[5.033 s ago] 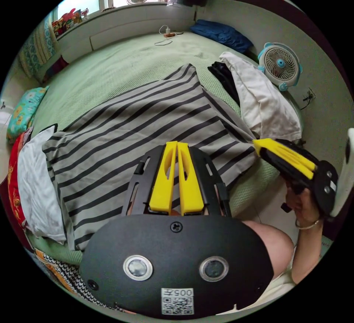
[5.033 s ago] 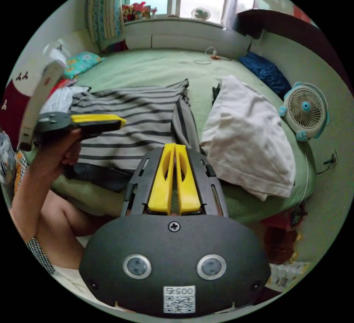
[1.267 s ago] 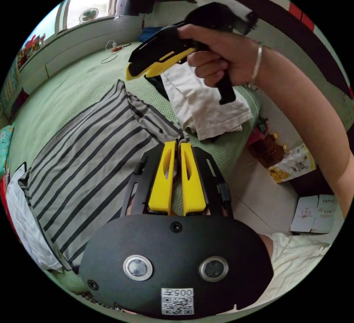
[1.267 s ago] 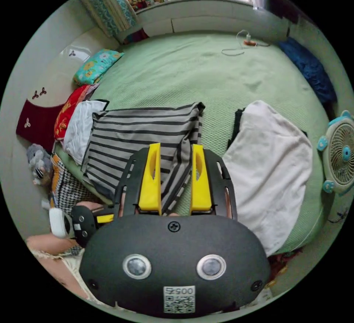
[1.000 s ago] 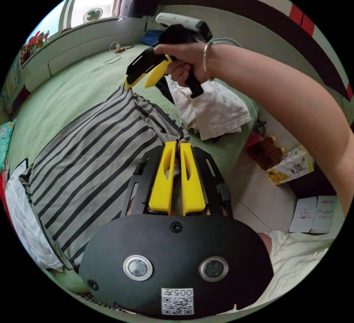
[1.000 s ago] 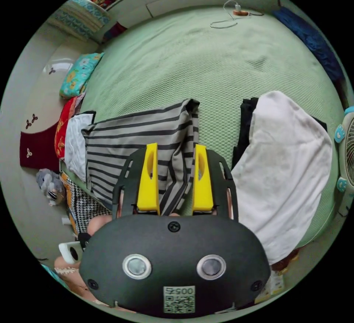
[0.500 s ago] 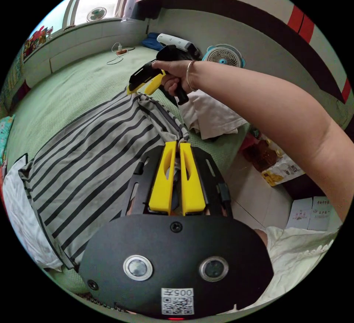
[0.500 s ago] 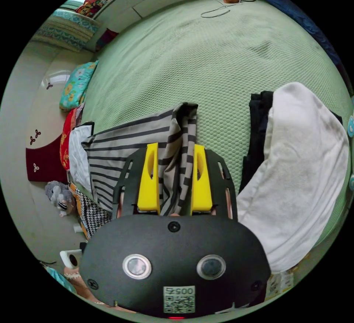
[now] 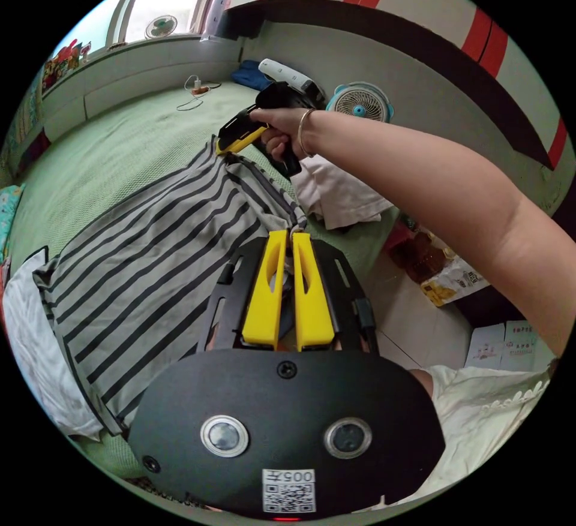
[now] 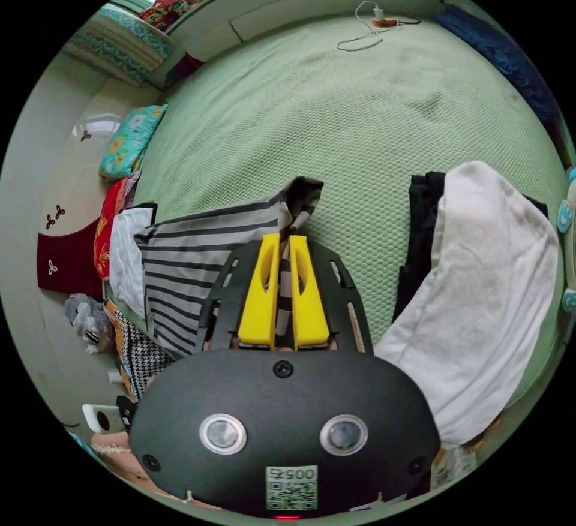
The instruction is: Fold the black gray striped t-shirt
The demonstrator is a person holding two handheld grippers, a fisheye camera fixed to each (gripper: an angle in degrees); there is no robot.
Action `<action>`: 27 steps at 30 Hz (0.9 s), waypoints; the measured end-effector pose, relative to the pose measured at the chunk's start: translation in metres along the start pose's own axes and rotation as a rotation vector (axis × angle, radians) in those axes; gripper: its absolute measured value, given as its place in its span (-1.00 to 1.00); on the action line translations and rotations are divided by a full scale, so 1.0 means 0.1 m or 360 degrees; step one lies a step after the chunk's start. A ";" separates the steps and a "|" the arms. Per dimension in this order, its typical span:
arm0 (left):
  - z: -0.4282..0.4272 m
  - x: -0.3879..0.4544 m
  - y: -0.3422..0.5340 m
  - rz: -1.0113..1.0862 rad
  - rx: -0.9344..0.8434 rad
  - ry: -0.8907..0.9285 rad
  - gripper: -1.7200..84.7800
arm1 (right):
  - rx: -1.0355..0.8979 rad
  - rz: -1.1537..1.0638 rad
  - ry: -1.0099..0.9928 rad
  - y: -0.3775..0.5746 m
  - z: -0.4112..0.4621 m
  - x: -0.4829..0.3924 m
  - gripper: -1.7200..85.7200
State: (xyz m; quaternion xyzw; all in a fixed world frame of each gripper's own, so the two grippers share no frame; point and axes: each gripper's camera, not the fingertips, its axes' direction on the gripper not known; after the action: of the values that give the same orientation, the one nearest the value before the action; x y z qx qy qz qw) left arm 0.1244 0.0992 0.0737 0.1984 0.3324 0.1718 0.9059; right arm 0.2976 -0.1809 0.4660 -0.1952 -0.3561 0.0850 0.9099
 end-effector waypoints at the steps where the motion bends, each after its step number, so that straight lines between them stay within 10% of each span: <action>1: -0.11 -0.03 0.04 -0.0002 0.0014 -0.0004 -0.91 | 0.0009 -0.0023 -0.0001 -0.01 -0.03 -0.11 -0.98; 27: -2.76 -1.67 1.92 -0.0383 0.0204 -0.0246 -0.94 | -0.0121 -0.0642 0.0040 -0.06 0.55 -4.56 -0.98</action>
State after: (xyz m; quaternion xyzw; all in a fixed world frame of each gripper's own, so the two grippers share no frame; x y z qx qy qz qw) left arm -0.2153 0.2585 0.0604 0.2271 0.2935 0.0248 0.9283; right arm -0.0735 -0.3042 0.2248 -0.1553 -0.3797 -0.1147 0.9047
